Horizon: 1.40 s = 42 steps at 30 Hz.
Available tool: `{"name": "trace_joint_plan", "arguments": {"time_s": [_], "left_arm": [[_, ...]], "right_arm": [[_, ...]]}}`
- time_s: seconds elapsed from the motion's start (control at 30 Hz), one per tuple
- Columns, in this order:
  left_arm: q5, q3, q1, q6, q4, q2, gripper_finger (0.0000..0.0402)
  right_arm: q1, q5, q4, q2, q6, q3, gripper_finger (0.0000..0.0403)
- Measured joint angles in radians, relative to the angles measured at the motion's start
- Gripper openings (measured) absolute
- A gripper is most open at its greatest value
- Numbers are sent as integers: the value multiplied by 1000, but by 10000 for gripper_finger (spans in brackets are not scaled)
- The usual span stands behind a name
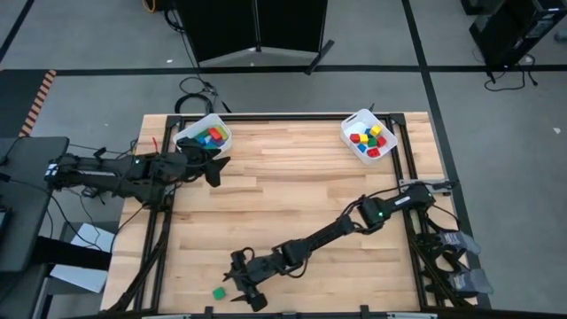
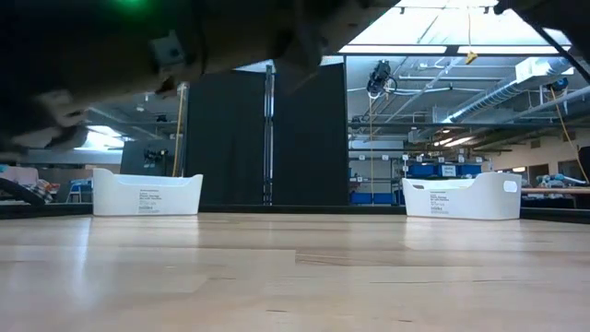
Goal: Sort blocks by size
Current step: Put the small green block into the right white bin
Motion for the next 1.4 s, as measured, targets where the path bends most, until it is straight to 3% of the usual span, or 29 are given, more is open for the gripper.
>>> {"name": "trace_joint_plan", "arguments": {"time_s": [0.5, 0.73, 1.4], "left_arm": [[-7, 0, -7, -3, -1, 0, 258], [-12, 0, -7, -2, 0, 0, 258], [-33, 0, -7, 0, 0, 0, 258]], "right_arm": [[-13, -61, -16, 154, 66, 206, 314], [-15, -13, -14, 155, 68, 208, 314], [-11, 1, 78, 220, 77, 207, 307]]}}
